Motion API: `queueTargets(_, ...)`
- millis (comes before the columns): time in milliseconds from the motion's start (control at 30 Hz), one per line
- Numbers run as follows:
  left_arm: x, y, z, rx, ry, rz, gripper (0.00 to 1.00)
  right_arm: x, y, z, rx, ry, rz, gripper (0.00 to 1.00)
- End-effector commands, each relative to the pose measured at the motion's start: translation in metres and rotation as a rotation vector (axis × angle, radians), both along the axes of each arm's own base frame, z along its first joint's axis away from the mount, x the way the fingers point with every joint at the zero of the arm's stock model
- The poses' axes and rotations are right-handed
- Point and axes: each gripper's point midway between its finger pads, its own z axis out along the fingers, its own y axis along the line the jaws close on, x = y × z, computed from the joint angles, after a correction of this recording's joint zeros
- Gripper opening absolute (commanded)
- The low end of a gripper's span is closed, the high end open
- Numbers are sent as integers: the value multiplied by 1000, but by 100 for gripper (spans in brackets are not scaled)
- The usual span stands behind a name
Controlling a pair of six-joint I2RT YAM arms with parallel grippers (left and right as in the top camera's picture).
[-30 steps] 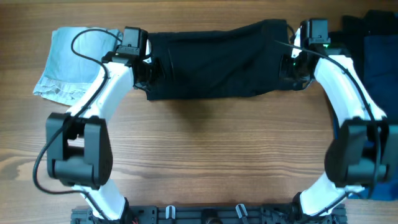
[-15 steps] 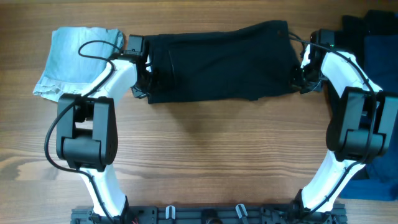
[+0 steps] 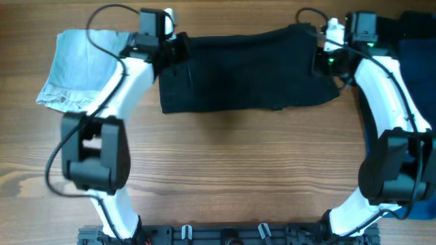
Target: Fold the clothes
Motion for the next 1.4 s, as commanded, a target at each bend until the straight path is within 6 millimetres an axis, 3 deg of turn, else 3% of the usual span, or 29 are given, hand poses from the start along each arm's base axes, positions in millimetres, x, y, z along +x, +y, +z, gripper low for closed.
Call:
queueTargets(0,-9,-63,-32,-96,31,-149,4,5,26,1,22,-29,79,4)
queueTargets(67,-2,-90,-40,-111,-32,-194,4,5,21,-2,-21,-21,60,4)
queueTargets(167,3,-107,-53,-137,-68,-225,4,1,11,-6,-71,1,34,4)
queueTargets(333,13,-115,-72,-179,-107,-237,4,-2,5,-9,-105,20,19,4)
queueTargets(433,26,-116,-64,-194,-189,-231,5,-6,3,-11,-115,38,15,4)
queueTargets(567,46,-104,-61,-140,-270,-137,5,-8,2,-12,-114,49,14,4)
queueTargets(700,53,-98,-89,-115,-278,-101,5,-9,2,-13,-114,54,14,4)
queueTargets(800,73,-67,-107,-23,-321,42,8,-10,2,-13,-114,56,14,4)
queueTargets(867,82,-53,-103,-33,-355,68,8,-10,2,-13,-114,56,14,5)
queueTargets(900,89,-50,-89,-64,-408,64,7,-9,3,-13,-113,55,14,4)
queueTargets(1033,96,-67,5,-327,-533,-75,7,15,17,3,-43,-66,46,4)
queueTargets(1067,95,-65,17,-326,-534,-73,7,26,19,11,-30,-122,45,4)
queueTargets(1167,89,-48,10,-281,-397,-41,7,52,19,23,-18,-234,23,4)
queueTargets(1233,78,-27,-7,-182,-286,-47,5,78,21,13,-18,-308,26,4)
queueTargets(1333,62,-7,-30,-73,-184,-64,6,113,22,-34,1,-356,0,7)
queueTargets(1367,54,3,-45,-34,-114,-51,6,126,23,-59,6,-377,-1,6)
